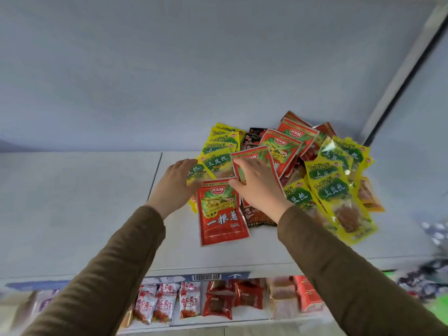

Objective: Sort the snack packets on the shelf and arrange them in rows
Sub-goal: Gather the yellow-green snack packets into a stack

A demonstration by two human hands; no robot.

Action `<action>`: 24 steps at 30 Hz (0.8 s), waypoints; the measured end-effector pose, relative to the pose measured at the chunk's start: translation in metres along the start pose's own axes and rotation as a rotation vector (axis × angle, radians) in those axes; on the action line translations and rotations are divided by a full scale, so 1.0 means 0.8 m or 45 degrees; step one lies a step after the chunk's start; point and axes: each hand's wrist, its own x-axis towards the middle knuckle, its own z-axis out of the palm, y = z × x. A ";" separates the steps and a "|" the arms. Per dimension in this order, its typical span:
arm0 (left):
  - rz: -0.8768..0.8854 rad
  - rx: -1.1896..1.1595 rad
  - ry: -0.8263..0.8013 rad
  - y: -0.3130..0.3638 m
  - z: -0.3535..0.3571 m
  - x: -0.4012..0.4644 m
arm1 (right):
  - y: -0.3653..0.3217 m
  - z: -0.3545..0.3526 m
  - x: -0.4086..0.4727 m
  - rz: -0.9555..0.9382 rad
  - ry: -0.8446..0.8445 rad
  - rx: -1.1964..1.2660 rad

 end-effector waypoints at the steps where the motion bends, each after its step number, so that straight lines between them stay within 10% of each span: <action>1: -0.021 0.001 0.009 0.000 0.000 0.002 | 0.006 -0.001 0.004 -0.010 -0.008 0.004; 14: -0.272 0.039 -0.102 -0.068 0.013 0.074 | 0.017 0.007 0.086 0.037 0.003 -0.277; 24: -0.214 0.104 -0.232 -0.077 0.052 0.115 | 0.022 0.024 0.143 0.181 -0.394 -0.471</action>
